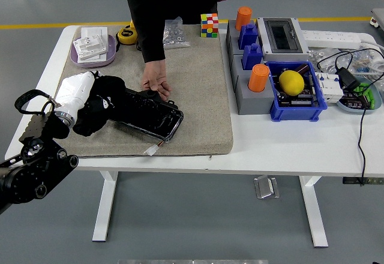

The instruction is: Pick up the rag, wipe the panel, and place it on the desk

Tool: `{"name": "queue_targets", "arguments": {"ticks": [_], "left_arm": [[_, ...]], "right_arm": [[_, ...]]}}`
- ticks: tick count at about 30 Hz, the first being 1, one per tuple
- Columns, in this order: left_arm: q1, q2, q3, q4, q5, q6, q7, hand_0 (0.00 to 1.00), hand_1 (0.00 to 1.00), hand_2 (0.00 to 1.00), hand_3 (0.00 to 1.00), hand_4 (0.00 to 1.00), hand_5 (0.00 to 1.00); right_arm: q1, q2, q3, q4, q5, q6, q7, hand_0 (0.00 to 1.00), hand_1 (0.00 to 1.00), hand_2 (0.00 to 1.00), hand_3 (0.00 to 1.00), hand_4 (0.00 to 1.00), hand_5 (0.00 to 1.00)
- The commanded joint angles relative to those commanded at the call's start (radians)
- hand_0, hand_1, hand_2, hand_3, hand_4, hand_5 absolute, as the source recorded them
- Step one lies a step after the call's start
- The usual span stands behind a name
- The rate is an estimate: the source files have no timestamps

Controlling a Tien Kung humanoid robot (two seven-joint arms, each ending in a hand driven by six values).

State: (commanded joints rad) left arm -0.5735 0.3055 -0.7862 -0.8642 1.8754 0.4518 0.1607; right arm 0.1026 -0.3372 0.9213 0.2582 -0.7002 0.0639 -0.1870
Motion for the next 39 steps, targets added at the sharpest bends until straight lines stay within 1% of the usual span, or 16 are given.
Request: {"name": "queue_targets", "arguments": {"ticks": [4,10,19,27,33,39], "left_arm": [[-0.001,0.005,-0.016,0.015,0.000,0.003,-0.003,0.242,0.377,0.468,0.279,0.002,0.002],[0.000,0.012,-0.019,0.036,-0.002,0.007,-0.006,0.246,0.372,0.465,0.278,0.002,0.002],[0.000,0.007,-0.004,0.038,-0.011,0.008,-0.009,0.247,0.372,0.464,0.275,0.002,0.002],[-0.001,0.005,0.030,0.008,-0.018,0.006,-0.006,0.248,0.372,0.465,0.277,0.002,0.002],[-0.001,0.001,0.080,-0.042,-0.023,-0.001,0.002,0.248,0.370,0.464,0.275,0.002,0.002],[-0.002,0.000,0.126,-0.106,-0.026,-0.007,0.010,0.249,0.369,0.464,0.277,0.002,0.002]], "right_arm": [[-0.001,0.000,0.001,0.002,-0.001,-0.001,0.001,0.716,0.598,0.661,0.577,0.971,0.537],[-0.003,-0.001,0.002,0.002,-0.002,0.000,0.000,0.718,0.598,0.662,0.577,0.972,0.538],[-0.002,-0.001,0.003,0.004,-0.002,-0.001,0.000,0.717,0.598,0.662,0.577,0.973,0.538],[-0.002,-0.002,0.004,0.003,-0.002,0.000,0.000,0.717,0.598,0.662,0.578,0.975,0.538],[0.000,-0.002,0.004,0.004,-0.003,0.000,0.000,0.717,0.598,0.662,0.577,0.974,0.538],[-0.001,-0.004,0.006,0.003,-0.003,0.002,-0.001,0.717,0.597,0.662,0.578,0.975,0.538]]}}
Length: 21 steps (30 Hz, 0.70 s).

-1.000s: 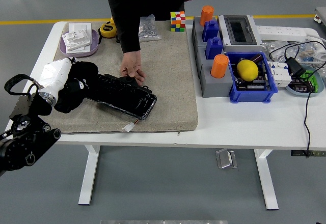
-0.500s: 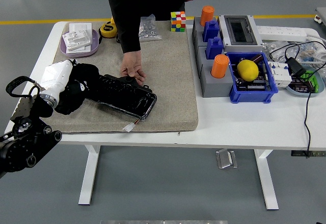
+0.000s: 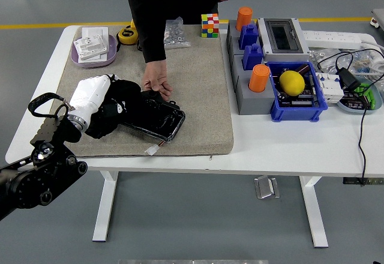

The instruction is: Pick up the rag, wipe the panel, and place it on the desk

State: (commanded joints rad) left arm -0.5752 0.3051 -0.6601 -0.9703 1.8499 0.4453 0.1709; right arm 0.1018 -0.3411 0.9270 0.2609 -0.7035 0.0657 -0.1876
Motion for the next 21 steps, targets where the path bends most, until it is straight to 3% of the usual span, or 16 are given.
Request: {"name": "queue_targets", "arguments": {"ticks": [9,21], "left_arm": [[-0.003,0.002,0.049,-0.069,-0.003,-0.009,0.014,0.250,0.371,0.467,0.280,0.002,0.002],[-0.015,0.003,0.112,-0.113,-0.007,-0.017,0.025,0.249,0.371,0.466,0.280,0.002,0.002]], "right_arm": [[-0.001,-0.001,0.001,0.000,0.000,0.002,0.000,0.716,0.598,0.662,0.577,0.976,0.537],[0.001,-0.006,-0.001,0.001,0.002,0.003,0.000,0.716,0.598,0.662,0.577,0.976,0.537]]}}
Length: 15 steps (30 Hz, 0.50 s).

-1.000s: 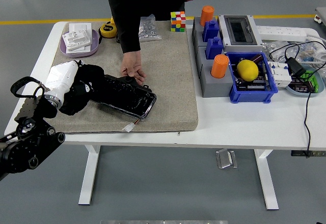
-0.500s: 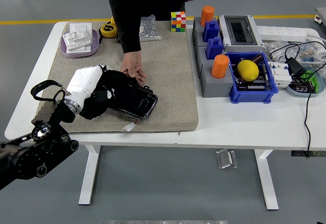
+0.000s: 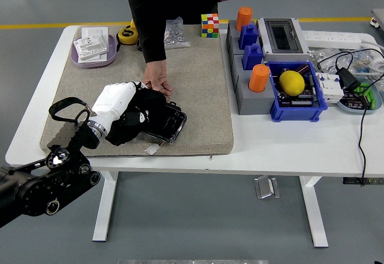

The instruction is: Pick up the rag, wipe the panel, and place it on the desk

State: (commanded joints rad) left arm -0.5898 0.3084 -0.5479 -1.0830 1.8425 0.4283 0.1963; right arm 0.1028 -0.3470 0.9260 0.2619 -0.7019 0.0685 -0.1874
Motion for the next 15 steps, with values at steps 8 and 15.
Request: {"name": "queue_targets", "arguments": {"ticks": [8,15], "left_arm": [[-0.019,0.004,0.074,-0.047,-0.008,-0.011,0.007,0.249,0.371,0.466,0.281,0.002,0.002],[-0.037,0.004,0.115,-0.063,-0.017,-0.019,0.009,0.249,0.371,0.466,0.282,0.002,0.002]], "right_arm": [[0.002,-0.003,0.000,0.001,0.000,-0.001,0.001,0.716,0.595,0.662,0.578,0.977,0.535],[0.003,-0.005,-0.002,0.001,0.000,0.000,0.000,0.716,0.596,0.662,0.577,0.977,0.534]]}}
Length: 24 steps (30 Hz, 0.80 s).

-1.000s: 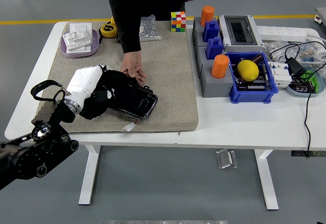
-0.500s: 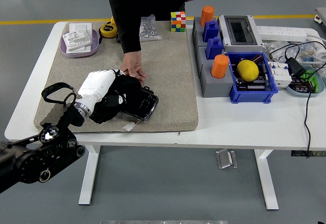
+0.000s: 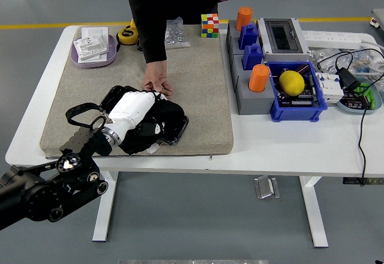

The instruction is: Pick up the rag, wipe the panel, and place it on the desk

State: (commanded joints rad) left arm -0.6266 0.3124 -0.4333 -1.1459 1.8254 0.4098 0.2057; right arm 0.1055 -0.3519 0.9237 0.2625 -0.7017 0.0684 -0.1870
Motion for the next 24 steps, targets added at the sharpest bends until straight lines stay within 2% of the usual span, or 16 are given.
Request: {"name": "queue_targets", "arguments": {"ticks": [8,16,24], "left_arm": [[-0.009,0.001,0.004,-0.031,0.001,-0.005,-0.002,0.249,0.371,0.466,0.284,0.002,0.002],[-0.006,-0.002,-0.005,-0.052,-0.040,-0.008,-0.004,0.249,0.370,0.466,0.283,0.002,0.002],[0.008,-0.010,-0.009,-0.014,-0.101,-0.004,-0.007,0.249,0.370,0.466,0.284,0.002,0.002]], "right_arm": [[0.003,-0.002,0.000,0.000,0.000,0.000,-0.001,0.716,0.594,0.661,0.577,0.979,0.530],[0.001,-0.001,0.001,0.000,-0.001,-0.001,-0.001,0.716,0.593,0.661,0.577,0.979,0.530],[0.000,0.001,0.002,0.001,-0.003,-0.002,0.000,0.716,0.594,0.661,0.577,0.979,0.529]]}}
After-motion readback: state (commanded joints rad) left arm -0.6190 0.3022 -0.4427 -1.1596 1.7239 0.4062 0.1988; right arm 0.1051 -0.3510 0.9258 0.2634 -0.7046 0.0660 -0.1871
